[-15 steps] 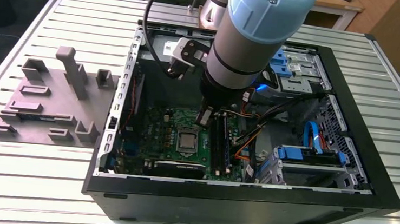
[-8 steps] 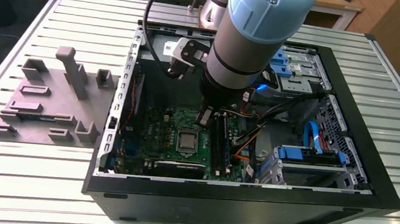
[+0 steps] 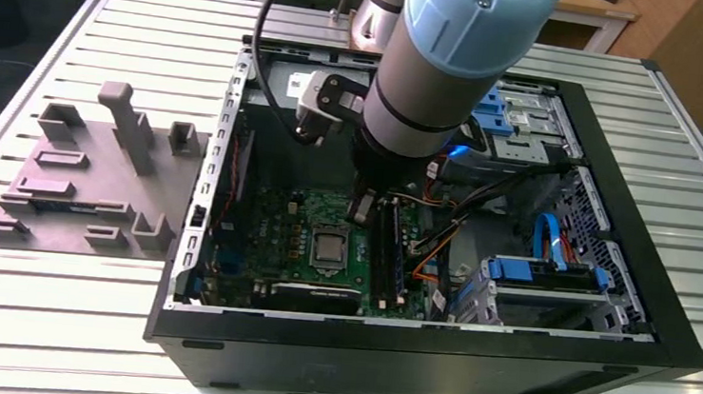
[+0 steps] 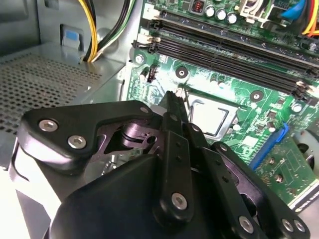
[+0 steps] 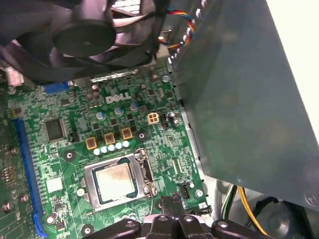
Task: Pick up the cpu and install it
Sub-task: 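Install the first cpu locking lever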
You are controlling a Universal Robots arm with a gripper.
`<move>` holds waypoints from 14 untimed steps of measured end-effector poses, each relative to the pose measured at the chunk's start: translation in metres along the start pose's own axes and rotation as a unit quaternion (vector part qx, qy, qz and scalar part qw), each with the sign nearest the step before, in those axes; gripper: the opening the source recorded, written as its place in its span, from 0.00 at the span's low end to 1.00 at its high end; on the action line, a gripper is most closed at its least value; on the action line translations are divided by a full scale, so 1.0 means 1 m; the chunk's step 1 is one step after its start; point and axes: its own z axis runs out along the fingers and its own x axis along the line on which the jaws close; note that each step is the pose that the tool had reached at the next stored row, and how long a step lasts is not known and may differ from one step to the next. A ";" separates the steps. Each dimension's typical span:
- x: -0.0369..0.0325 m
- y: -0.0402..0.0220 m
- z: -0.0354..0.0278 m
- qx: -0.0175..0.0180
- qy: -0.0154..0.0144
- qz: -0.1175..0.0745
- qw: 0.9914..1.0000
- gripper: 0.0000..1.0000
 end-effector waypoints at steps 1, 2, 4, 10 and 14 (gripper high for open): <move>0.0000 0.0000 0.0001 -0.001 0.002 -0.006 1.000 0.10; 0.0000 0.0000 0.0000 -0.001 0.004 -0.012 1.000 0.10; 0.0000 0.0000 0.0001 -0.003 0.009 -0.024 1.000 0.10; 0.0001 -0.0006 0.0007 -0.004 0.010 -0.031 0.999 0.10; 0.0000 -0.0006 -0.0001 -0.003 0.010 -0.031 0.999 0.10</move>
